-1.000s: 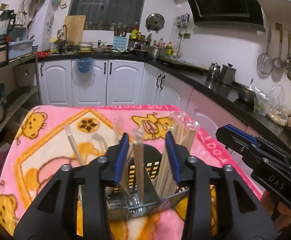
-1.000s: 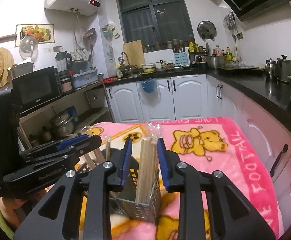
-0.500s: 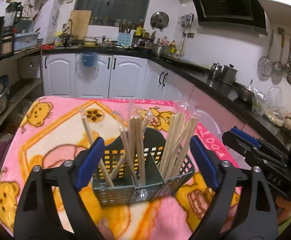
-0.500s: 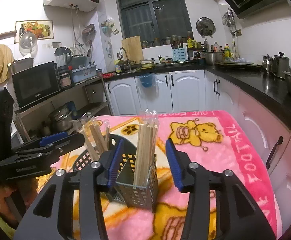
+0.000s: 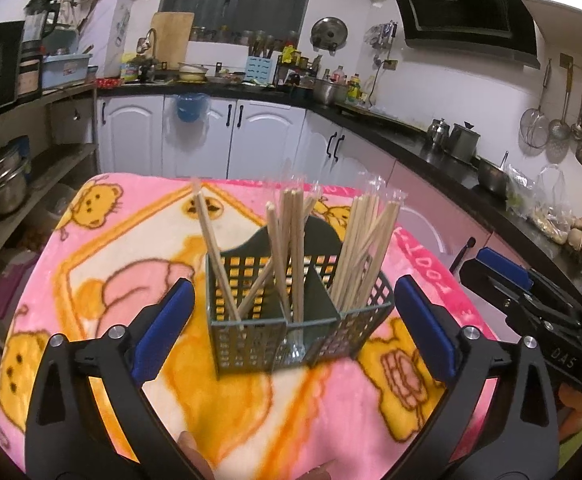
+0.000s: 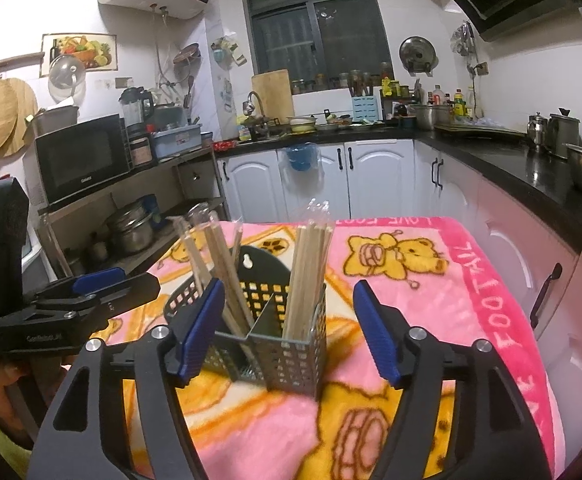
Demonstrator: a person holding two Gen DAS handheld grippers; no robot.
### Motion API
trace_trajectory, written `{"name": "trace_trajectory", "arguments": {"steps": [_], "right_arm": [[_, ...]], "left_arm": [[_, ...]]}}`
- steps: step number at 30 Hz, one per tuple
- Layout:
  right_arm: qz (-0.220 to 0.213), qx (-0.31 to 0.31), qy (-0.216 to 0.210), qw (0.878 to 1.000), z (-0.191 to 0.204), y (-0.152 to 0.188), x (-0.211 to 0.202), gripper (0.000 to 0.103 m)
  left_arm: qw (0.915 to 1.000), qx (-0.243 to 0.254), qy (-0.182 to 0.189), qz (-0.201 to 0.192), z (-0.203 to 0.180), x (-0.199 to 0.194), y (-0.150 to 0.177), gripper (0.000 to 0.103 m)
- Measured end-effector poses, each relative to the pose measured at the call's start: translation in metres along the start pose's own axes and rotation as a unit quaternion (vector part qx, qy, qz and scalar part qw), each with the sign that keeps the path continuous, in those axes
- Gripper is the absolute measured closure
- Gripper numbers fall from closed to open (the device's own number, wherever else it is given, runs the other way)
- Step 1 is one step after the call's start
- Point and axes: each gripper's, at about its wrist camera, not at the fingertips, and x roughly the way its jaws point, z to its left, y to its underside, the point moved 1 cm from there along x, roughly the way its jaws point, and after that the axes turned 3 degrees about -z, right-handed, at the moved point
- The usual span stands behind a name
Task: Organize utensils
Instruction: 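Withdraw both open tools back from the caddy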
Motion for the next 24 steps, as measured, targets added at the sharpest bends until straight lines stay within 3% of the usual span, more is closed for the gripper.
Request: {"name": "trace_trajectory", "arguments": {"steps": [9,24], "right_arm": [[0.017,-0.005,-0.002,1.000,0.005,0.023,-0.009,0.025],[0.046,-0.005,0.008,0.999,0.011,0.069,-0.011,0.019]], "left_arm": [[0.9998,-0.005,-0.012,0.015,0.004,-0.009,0.028,0.011],[0.9994,-0.012,-0.027,0.016,0.014,-0.016,0.069,0.011]]}}
